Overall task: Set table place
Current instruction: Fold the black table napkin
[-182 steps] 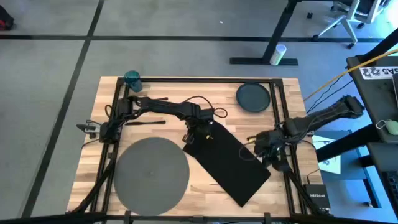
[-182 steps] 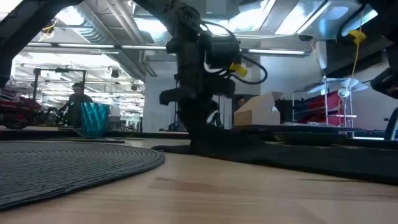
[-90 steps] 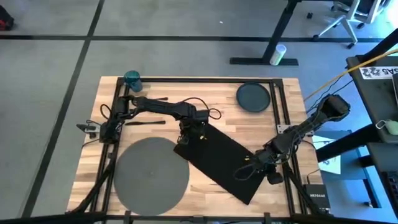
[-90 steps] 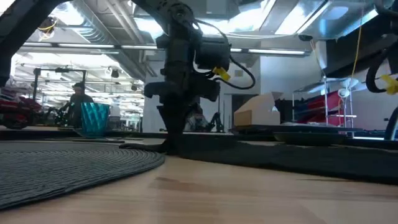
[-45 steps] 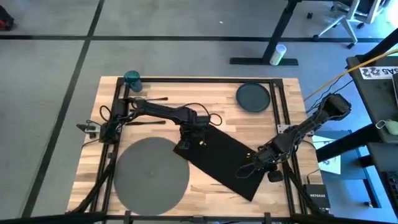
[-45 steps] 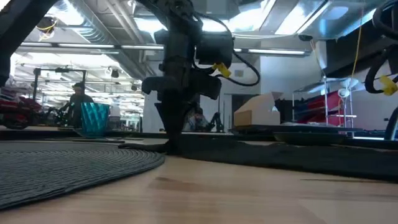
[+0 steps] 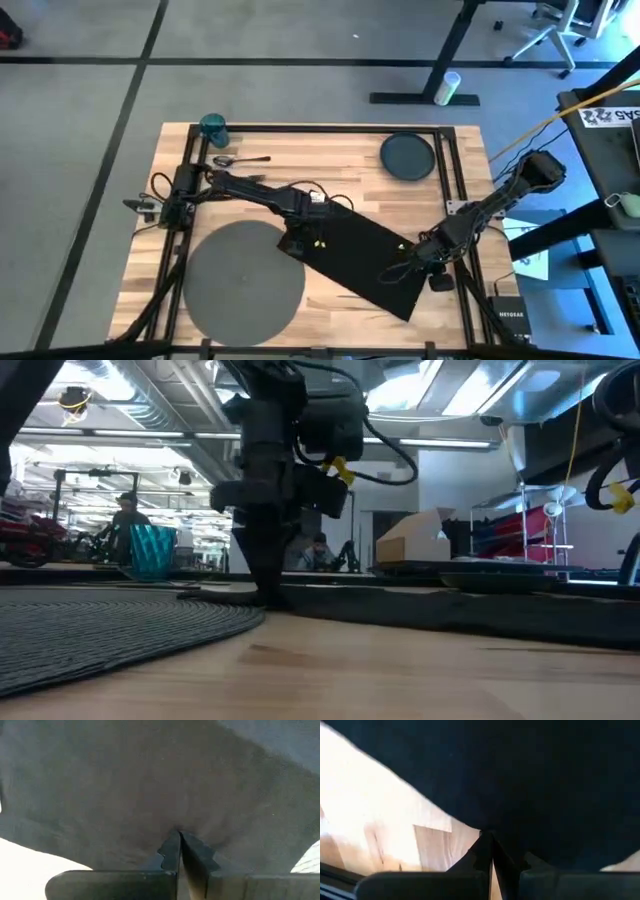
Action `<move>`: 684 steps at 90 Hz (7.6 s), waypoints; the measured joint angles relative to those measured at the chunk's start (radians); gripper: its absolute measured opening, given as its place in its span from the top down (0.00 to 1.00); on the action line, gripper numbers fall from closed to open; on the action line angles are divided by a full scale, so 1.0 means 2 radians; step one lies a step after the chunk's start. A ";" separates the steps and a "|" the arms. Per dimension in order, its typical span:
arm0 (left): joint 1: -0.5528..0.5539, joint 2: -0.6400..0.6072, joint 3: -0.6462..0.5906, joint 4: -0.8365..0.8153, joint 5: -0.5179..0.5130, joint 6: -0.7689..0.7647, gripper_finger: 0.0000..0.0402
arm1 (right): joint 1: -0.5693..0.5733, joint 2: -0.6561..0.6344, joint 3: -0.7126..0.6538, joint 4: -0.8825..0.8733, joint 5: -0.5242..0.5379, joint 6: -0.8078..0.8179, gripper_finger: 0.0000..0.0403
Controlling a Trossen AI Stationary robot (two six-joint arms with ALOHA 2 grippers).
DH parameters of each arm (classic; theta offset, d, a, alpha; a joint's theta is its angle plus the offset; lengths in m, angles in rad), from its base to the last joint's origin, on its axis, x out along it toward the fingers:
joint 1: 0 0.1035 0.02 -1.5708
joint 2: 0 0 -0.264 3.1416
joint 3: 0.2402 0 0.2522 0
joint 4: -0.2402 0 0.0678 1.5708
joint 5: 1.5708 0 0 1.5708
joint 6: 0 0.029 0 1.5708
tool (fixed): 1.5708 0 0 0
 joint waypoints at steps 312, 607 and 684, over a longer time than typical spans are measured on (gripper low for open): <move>0.021 -0.051 -0.040 -0.001 -0.042 0.027 0.65 | -0.164 -0.044 0.073 -0.068 0.155 -0.203 0.55; 0.020 -0.031 -0.025 0.006 -0.027 0.019 1.00 | -0.164 -0.041 0.008 -0.002 0.147 -0.177 0.99; 0.010 -0.113 -0.026 -0.093 -0.163 -0.002 1.00 | -0.164 -0.043 0.138 -0.159 0.213 -0.214 1.00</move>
